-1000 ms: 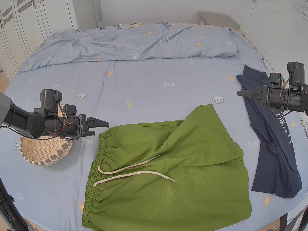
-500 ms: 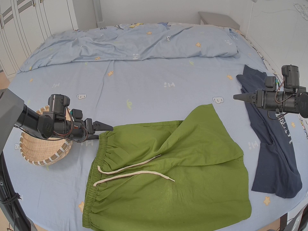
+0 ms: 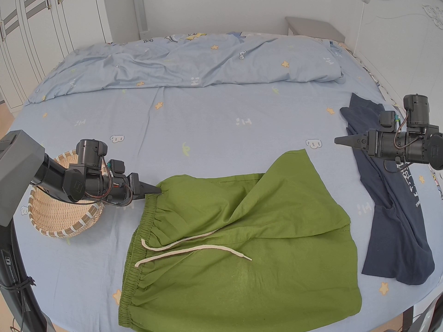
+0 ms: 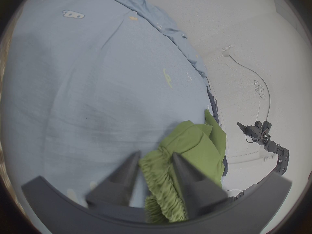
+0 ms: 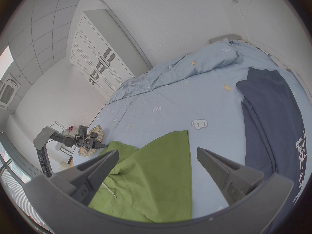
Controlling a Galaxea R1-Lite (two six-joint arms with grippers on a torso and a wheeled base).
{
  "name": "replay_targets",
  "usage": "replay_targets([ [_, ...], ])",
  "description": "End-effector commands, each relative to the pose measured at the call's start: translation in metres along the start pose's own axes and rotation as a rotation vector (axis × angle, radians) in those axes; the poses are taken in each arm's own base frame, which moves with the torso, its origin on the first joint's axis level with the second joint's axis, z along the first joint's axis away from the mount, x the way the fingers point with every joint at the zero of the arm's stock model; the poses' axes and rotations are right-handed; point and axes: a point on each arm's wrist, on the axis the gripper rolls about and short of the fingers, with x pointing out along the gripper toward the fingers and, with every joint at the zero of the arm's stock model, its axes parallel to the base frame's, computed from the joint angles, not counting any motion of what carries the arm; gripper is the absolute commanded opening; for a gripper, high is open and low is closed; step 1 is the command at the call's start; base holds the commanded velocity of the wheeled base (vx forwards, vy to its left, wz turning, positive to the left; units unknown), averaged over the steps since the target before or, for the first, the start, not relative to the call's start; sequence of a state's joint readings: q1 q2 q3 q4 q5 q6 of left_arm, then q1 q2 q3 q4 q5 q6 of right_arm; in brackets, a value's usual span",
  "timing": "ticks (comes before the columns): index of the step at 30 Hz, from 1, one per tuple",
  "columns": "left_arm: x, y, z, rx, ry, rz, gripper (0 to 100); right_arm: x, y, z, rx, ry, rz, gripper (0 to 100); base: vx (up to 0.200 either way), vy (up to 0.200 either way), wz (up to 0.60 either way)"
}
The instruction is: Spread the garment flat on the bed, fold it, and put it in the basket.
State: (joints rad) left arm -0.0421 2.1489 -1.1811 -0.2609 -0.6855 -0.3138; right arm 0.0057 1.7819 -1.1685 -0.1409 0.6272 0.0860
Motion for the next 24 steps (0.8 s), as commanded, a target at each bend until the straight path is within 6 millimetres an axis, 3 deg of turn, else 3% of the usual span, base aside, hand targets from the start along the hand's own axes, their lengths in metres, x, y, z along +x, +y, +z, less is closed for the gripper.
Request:
replay_targets([
  [1, 0.005, 0.006, -0.002, -0.006, 0.006, 0.001, 0, 0.004, -0.003, -0.002, 0.006, 0.009, 0.0, 100, 0.0, 0.0, 0.0],
  [10, -0.002, 0.004, 0.003, -0.001, -0.019, 0.004, 0, 0.012, -0.01, -0.001, 0.01, 0.013, -0.005, 100, 0.0, 0.0, 0.0],
  [14, -0.016, -0.006, 0.01, 0.022, -0.055, 0.0, 0, 0.02, -0.016, 0.004, -0.003, -0.005, -0.006, 100, 0.0, 0.0, 0.0],
  [20, -0.02, -0.01, 0.011, 0.029, -0.064, 0.002, 0, 0.053, -0.029, -0.007, -0.019, 0.003, 0.015, 100, 0.0, 0.0, 0.0],
  [21, -0.021, -0.01, 0.011, 0.029, -0.066, 0.003, 0, 0.074, -0.038, -0.016, -0.033, -0.006, 0.028, 100, 0.0, 0.0, 0.0],
  [24, -0.021, -0.01, 0.011, 0.029, -0.066, 0.003, 0, 0.09, -0.045, -0.022, -0.038, -0.012, 0.039, 100, 0.0, 0.0, 0.0],
])
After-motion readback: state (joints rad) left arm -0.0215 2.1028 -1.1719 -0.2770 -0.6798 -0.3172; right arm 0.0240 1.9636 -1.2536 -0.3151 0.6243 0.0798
